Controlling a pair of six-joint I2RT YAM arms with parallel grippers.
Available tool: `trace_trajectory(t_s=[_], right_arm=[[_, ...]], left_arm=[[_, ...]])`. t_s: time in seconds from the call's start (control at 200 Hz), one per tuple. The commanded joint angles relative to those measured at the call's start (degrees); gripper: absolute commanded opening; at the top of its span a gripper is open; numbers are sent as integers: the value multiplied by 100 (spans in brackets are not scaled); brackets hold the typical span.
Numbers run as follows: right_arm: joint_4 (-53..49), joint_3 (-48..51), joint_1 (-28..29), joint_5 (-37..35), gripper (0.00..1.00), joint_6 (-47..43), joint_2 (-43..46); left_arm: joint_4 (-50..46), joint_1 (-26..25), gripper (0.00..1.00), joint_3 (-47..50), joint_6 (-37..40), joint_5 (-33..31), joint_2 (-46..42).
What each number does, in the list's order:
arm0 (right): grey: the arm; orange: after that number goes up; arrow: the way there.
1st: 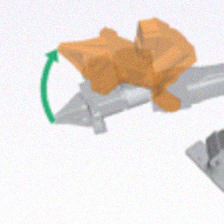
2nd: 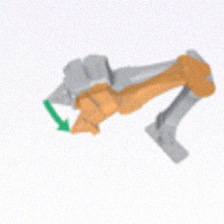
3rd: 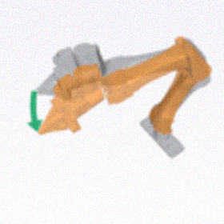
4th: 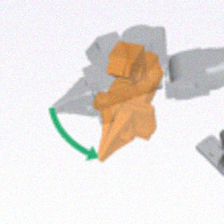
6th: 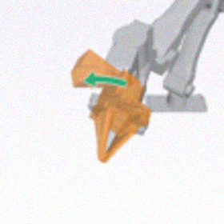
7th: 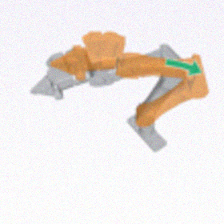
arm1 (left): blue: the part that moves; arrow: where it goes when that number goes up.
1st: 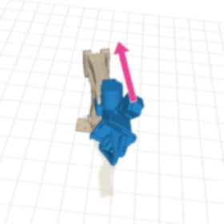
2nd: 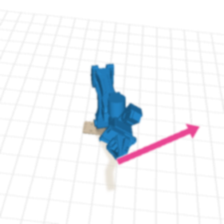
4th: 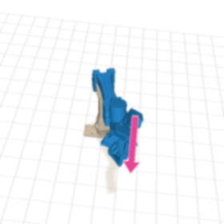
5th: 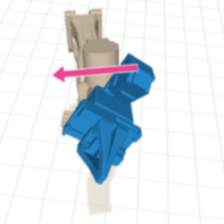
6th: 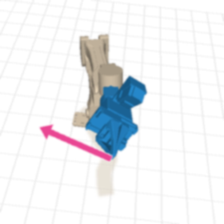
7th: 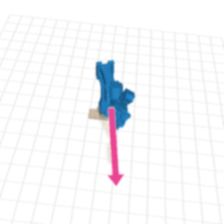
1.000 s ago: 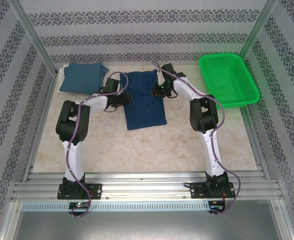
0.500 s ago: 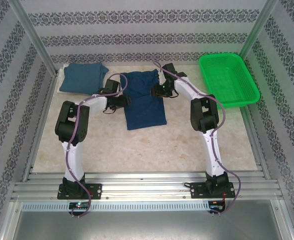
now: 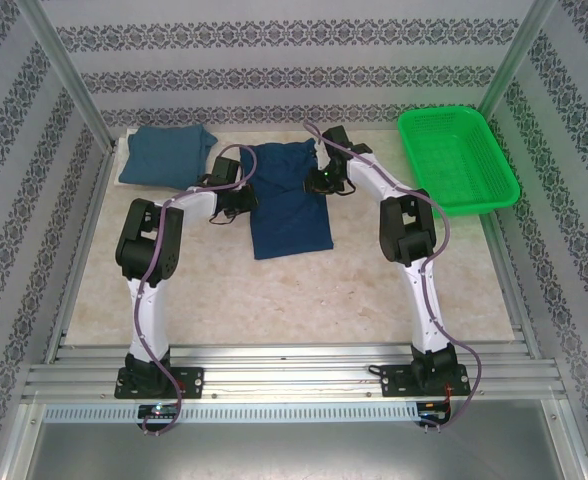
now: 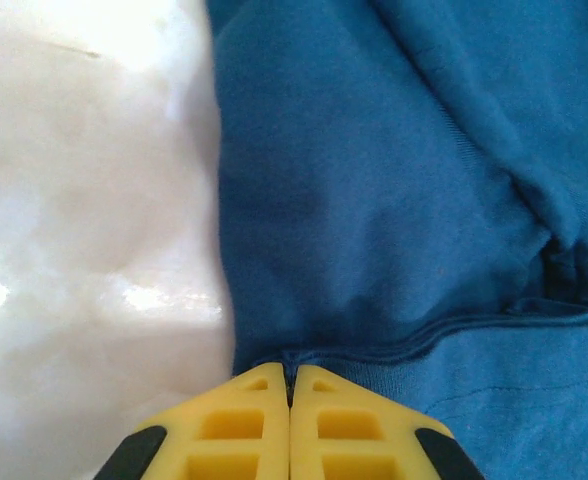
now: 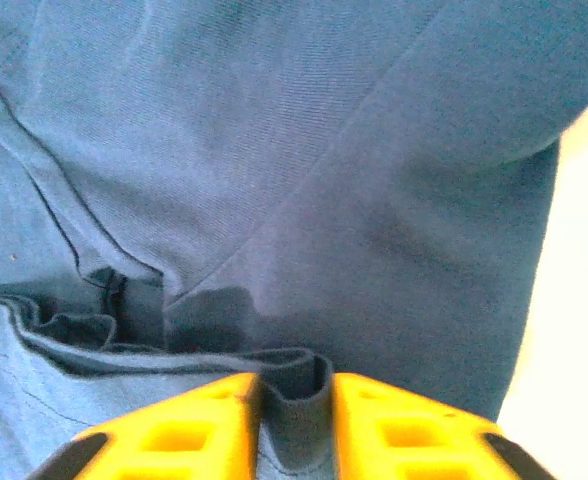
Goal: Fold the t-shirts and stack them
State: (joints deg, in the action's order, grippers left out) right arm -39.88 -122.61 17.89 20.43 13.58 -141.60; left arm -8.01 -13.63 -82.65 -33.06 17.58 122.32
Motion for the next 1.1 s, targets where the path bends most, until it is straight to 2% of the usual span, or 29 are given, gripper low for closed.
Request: trace_trajectory(t_s=[0.0,0.09,0.185,0.335,0.55,0.749,1.094], right_arm=[[191,34,59,167,11,100,197],[157,5,33,237,0,126,275],[201,143,-10,269,0,194,438],[591,900,-83,266,0,360,963],[935,1615,-179,171,0,452,1590],[850,1430,-304,201,0,488,1416],[51,-11,-374,341,0,270,229]], left_arm=[[281,-84,6,-27,-10,147,-215],[292,-80,5,22,20,235,-357],[330,-84,5,174,49,201,-579],[426,-79,5,416,65,281,-911],[581,-89,5,431,-21,452,-945],[503,-93,4,72,11,412,-625],[201,-46,4,-477,185,111,74]])
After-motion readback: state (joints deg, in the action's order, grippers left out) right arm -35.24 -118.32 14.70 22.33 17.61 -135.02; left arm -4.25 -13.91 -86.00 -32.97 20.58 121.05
